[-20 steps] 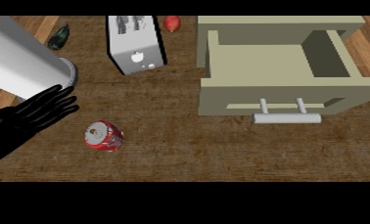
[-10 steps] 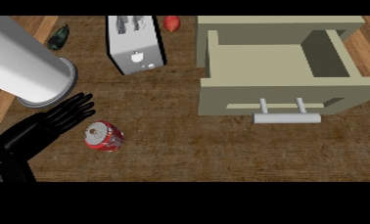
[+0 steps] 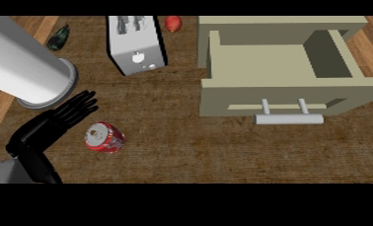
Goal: Pick up the can, place it into the drawer and close the drawer
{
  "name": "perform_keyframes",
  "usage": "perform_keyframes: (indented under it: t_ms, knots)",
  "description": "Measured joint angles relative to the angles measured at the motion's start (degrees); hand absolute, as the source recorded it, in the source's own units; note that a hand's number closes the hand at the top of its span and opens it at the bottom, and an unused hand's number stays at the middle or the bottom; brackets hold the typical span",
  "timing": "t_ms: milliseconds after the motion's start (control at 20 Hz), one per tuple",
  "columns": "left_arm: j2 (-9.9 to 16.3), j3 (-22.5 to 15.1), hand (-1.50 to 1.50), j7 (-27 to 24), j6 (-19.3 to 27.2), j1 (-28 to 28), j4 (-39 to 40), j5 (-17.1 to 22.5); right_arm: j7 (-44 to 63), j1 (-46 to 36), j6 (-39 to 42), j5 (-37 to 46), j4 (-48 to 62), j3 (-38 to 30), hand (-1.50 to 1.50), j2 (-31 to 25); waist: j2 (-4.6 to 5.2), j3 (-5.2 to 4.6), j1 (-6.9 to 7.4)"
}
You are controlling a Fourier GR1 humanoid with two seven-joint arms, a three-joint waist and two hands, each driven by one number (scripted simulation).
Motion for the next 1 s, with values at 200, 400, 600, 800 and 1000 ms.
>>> perform_keyframes:
  t_ms: [200,400,600,800,1000]
  knots:
    - [-0.36,0.00,-1.50,-6.94,0.66,-2.77,7.17,-7.28,-0.31,-0.70,0.69,1.34,0.45,0.00,-1.50,1.24,0.03,-0.01,-0.08]
    - [-0.25,-1.05,-1.50,-14.69,3.05,-4.70,15.21,-14.63,-0.16,-0.95,1.71,0.90,0.80,-1.16,-1.50,1.14,0.07,-0.02,-0.19]
    - [0.88,-1.75,-1.50,-18.77,4.64,-6.87,21.75,-18.05,1.34,-0.01,2.58,-1.05,-1.06,-2.48,-1.50,1.35,0.07,-0.03,-0.28]
    - [0.21,-3.04,-1.50,-22.25,7.01,-8.90,27.89,-20.76,1.82,-1.03,2.94,-1.38,-0.44,-3.25,-1.50,1.05,0.09,-0.03,-0.31]
    - [0.18,-4.03,-1.50,-24.25,8.02,-10.71,32.56,-22.07,3.72,-1.66,2.65,-2.77,-0.70,-4.06,-1.50,0.36,0.11,-0.05,-0.32]
